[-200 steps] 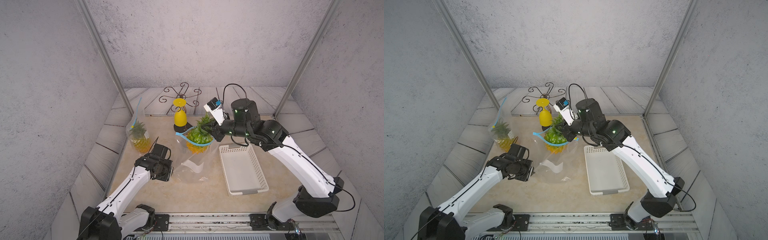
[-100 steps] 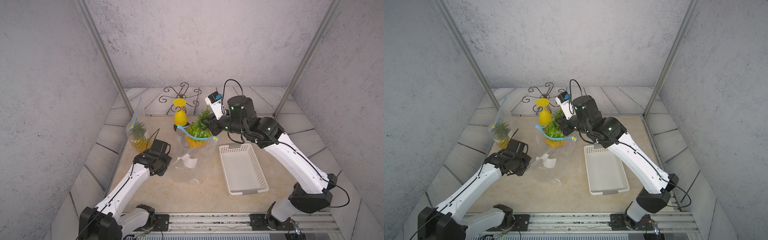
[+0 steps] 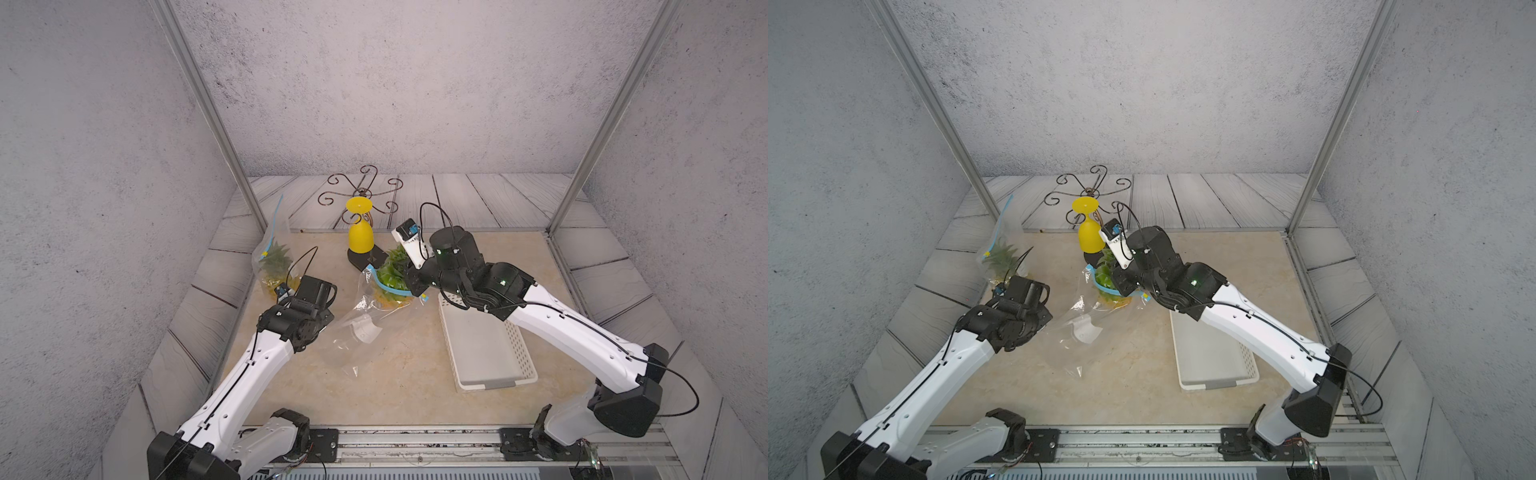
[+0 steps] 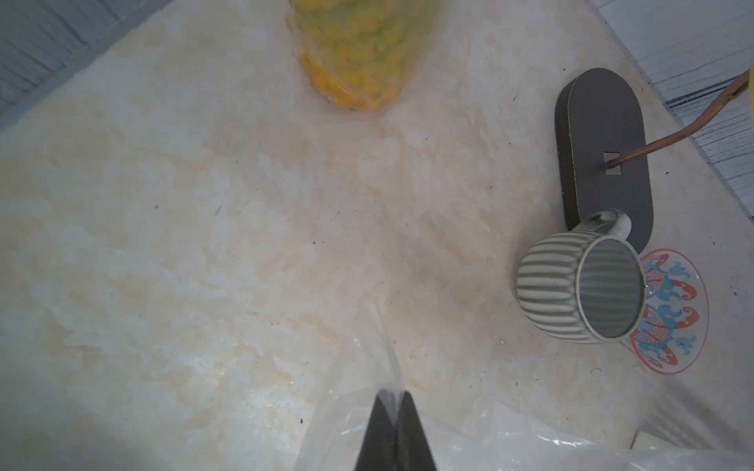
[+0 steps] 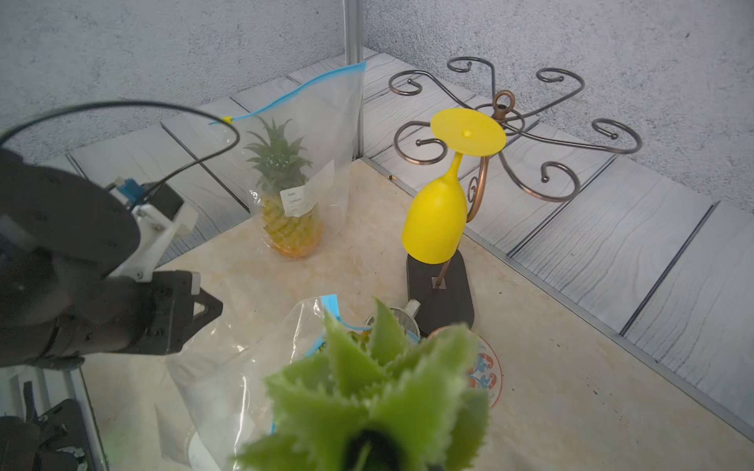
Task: Open the zip-top bag and take out the pineapple
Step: Pick up the pineapple from the zipper food storage bag.
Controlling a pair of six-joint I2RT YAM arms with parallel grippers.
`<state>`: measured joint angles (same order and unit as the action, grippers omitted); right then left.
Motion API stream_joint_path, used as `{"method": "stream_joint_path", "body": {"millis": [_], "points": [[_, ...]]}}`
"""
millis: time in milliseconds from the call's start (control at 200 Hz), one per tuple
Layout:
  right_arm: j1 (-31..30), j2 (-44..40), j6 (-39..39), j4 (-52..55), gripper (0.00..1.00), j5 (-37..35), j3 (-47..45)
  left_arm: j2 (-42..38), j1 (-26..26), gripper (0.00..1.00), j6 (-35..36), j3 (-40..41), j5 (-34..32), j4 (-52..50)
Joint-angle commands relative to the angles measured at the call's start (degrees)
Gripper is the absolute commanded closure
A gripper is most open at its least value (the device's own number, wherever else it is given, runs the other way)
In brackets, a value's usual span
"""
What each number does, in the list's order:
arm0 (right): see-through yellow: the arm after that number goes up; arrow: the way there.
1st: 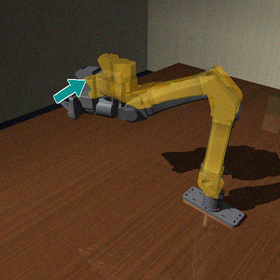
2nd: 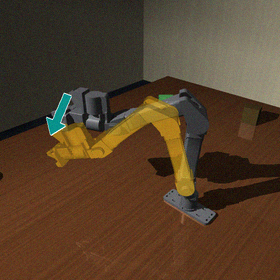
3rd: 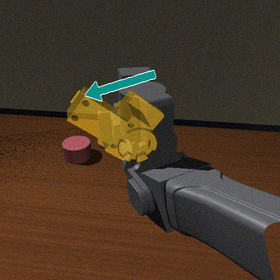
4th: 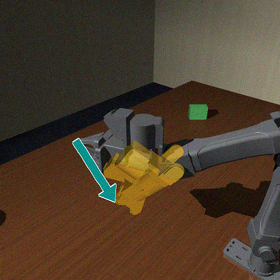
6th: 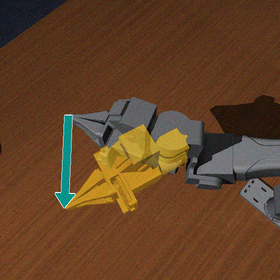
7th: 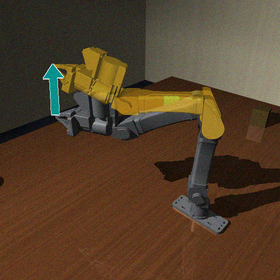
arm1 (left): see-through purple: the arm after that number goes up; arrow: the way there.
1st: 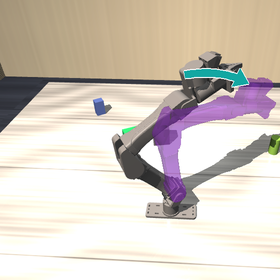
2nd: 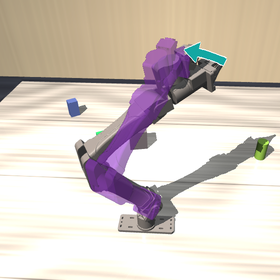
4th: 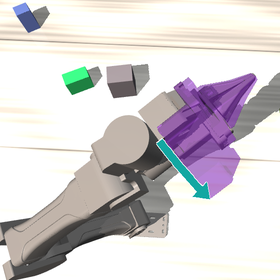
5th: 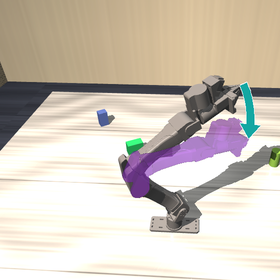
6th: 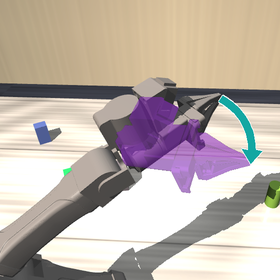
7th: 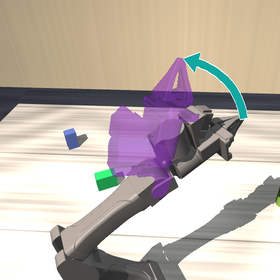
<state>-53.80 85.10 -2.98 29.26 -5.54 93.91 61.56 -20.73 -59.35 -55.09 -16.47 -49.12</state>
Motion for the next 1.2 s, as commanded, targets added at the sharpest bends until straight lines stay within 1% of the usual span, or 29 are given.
{"method": "stream_joint_path", "body": {"millis": [0,110,170,215,320,435,555,601,671,721,826,931,1071,1196], "points": [[0.29,-6.67,0.34,-7.18,1.0,-0.79,0.98,1.28,0.16,1.0,3.1,-0.68,-3.66,-3.05],[0.27,-8.04,0.3,-6.83,1.0,-2.52,0.62,0.55,0.47,1.0,3.36,1.16,-5.06,-2.42],[0.23,-9.44,1.53,-8.03,1.0,-4.39,-1.3,0.0,0.69,1.0,3.43,1.62,-5.77,-2.91],[0.27,-10.48,2.21,-9.05,1.0,-5.78,-3.08,-0.56,0.95,1.0,3.54,1.85,-5.06,-2.68],[0.25,-11.36,2.72,-9.85,1.0,-7.26,-5.38,-1.36,1.05,1.0,3.07,1.7,-0.05,-0.93],[0.26,-11.45,1.57,-10.94,1.0,-8.7,-7.12,-0.96,1.0,1.0,-0.23,0.41,4.34,-1.47],[0.3,-11.64,1.19,-9.7,1.0,-16.81,-7.39,-0.8,1.04,1.0,-1.84,0.13,4.13,-2.58],[0.44,-11.29,1.61,-7.32,1.0,-21.64,-6.53,-0.82,1.17,1.0,-1.86,0.06,3.83,-2.89],[1.86,-11.72,1.66,-4.19,1.0,-26.01,-6.61,-0.98,1.22,1.0,-2.2,0.08,4.22,-2.69],[3.89,-12.64,-0.49,-1.51,1.0,-27.63,-7.42,-0.83,1.23,1.0,-2.63,-0.04,4.49,-2.64],[9.87,-14.9,-6.9,3.81,1.0,-25.91,-11.46,-0.44,1.27,1.0,-3.36,-0.44,5.51,-1.77],[16.17,-16.37,-12.57,4.85,1.0,-20.62,-17.54,0.31,1.22,1.0,-3.76,-1.17,6.48,-0.94],[21.06,-16.13,-16.94,1.94,1.0,-16.44,-24.96,0.97,1.35,1.0,-4.35,-2.27,7.99,0.7],[24.66,-15.17,-18.47,-5.41,1.0,-10.2,-31.54,1.72,1.4,1.0,-6.28,-3.59,11.17,3.28]]}}
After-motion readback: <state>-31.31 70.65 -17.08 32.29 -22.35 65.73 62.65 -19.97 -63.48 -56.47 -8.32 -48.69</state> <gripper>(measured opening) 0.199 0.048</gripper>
